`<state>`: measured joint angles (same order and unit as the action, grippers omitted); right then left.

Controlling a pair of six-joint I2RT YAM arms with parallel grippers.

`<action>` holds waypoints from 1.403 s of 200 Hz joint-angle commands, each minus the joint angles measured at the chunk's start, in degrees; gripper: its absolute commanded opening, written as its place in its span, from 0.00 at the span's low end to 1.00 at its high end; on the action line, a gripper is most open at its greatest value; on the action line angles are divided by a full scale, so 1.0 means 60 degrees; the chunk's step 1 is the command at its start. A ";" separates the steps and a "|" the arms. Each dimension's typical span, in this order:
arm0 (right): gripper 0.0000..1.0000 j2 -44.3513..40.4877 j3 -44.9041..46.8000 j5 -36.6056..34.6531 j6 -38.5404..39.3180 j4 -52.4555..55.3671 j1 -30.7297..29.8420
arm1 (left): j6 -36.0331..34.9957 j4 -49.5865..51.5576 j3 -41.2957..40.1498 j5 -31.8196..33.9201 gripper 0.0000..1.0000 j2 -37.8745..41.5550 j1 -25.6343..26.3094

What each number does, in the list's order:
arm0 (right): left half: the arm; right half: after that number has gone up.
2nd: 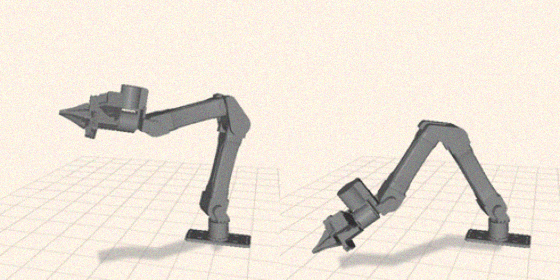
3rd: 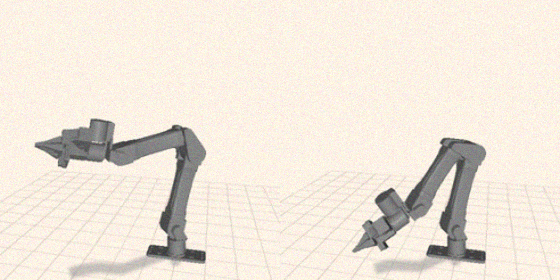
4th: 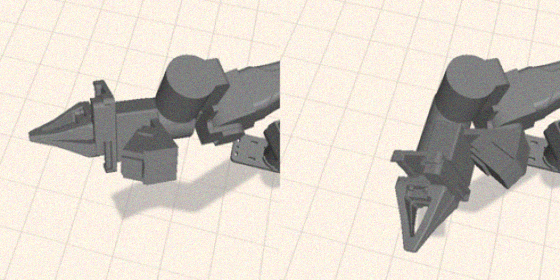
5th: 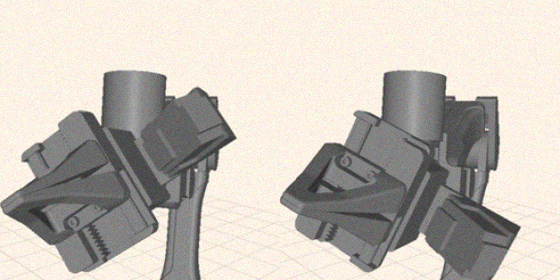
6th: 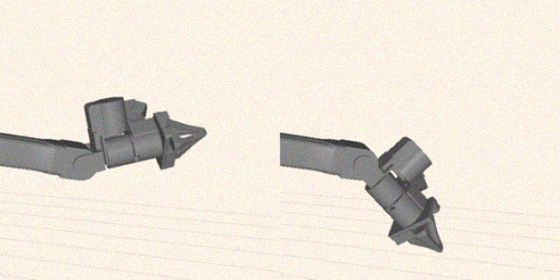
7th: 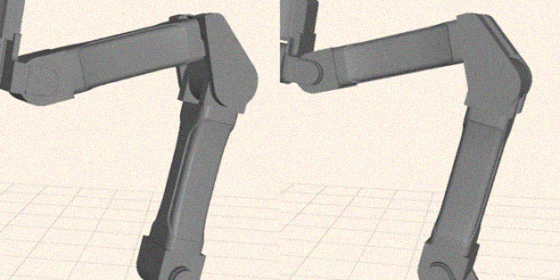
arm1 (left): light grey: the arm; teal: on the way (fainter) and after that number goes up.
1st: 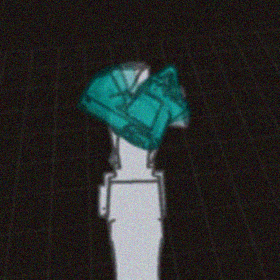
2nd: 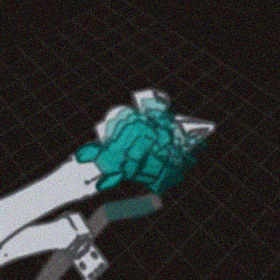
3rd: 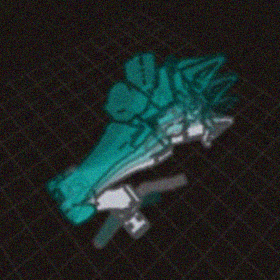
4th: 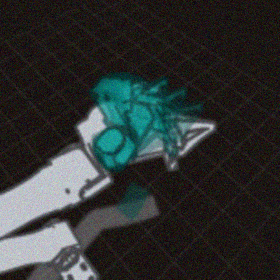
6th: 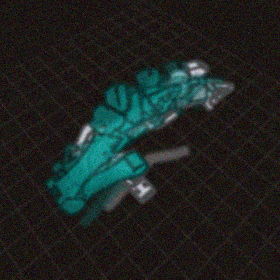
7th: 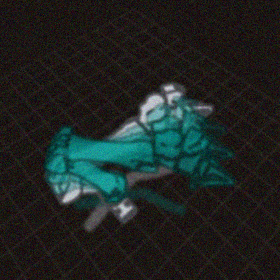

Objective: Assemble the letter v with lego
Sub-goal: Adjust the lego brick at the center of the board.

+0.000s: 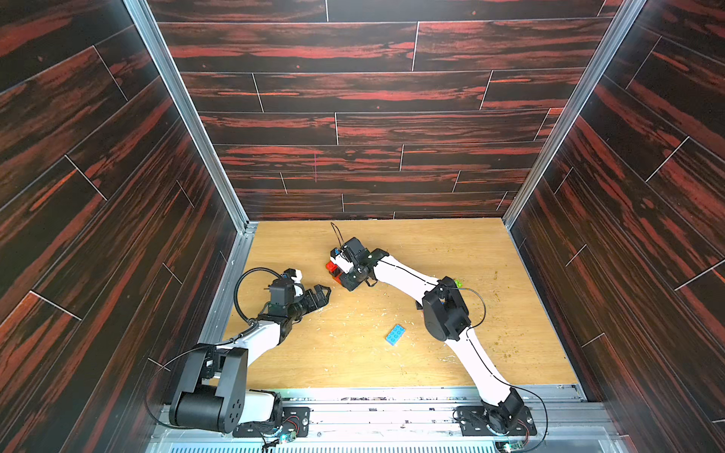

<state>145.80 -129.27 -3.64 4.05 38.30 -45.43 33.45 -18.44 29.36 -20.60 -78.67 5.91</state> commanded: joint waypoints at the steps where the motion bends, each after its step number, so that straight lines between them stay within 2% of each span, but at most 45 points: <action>1: 0.50 0.0537 -0.0599 0.0026 -0.0112 0.0667 -0.0098 | -0.0068 0.0106 -0.0045 -0.0050 1.00 0.0265 0.0011; 53: 0.49 0.0906 -0.0894 -0.0280 -0.0139 0.0824 -0.0090 | -0.0068 0.0099 -0.0059 -0.0032 1.00 0.0267 0.0011; 85: 0.38 0.1013 -0.1038 0.0013 -0.0159 0.0926 -0.0097 | -0.0060 0.0125 -0.0071 -0.0036 1.00 0.0294 0.0016; 103: 0.25 0.1013 -0.1064 0.0522 -0.0137 0.1002 -0.0090 | -0.0062 0.0114 -0.0089 0.0015 1.00 0.0364 0.0015; 123: 0.23 0.0999 -0.1101 0.1343 -0.0087 0.1100 -0.0094 | -0.0053 0.0187 -0.0104 0.0062 1.00 0.0448 0.0008; 177: 0.22 0.0896 -0.1170 0.4798 0.0382 0.2080 -0.0017 | -0.0253 0.1295 0.0029 0.0834 1.00 0.1085 0.0015; 212: 0.23 0.1037 -0.1267 0.6341 0.0382 0.2691 0.0160 | -0.0143 0.1843 -0.0001 0.1391 1.00 0.1576 0.0015; 234: 0.25 0.1465 -0.1833 0.7402 0.0313 0.3304 0.0436 | -0.0150 0.2147 -0.0045 0.1485 1.00 0.1913 0.0014; 245: 0.25 0.1695 -0.2132 0.7531 0.0332 0.3600 0.0553 | -0.0155 0.2290 -0.0045 0.1501 1.00 0.2041 0.0014; 280: 0.31 0.1872 -0.2201 0.6796 0.0366 0.3865 0.0583 | -0.0170 0.2457 -0.0089 0.1518 1.00 0.2229 0.0034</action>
<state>155.50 -141.27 37.01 5.54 57.58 -41.95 33.21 -6.09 29.10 -12.56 -66.74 5.98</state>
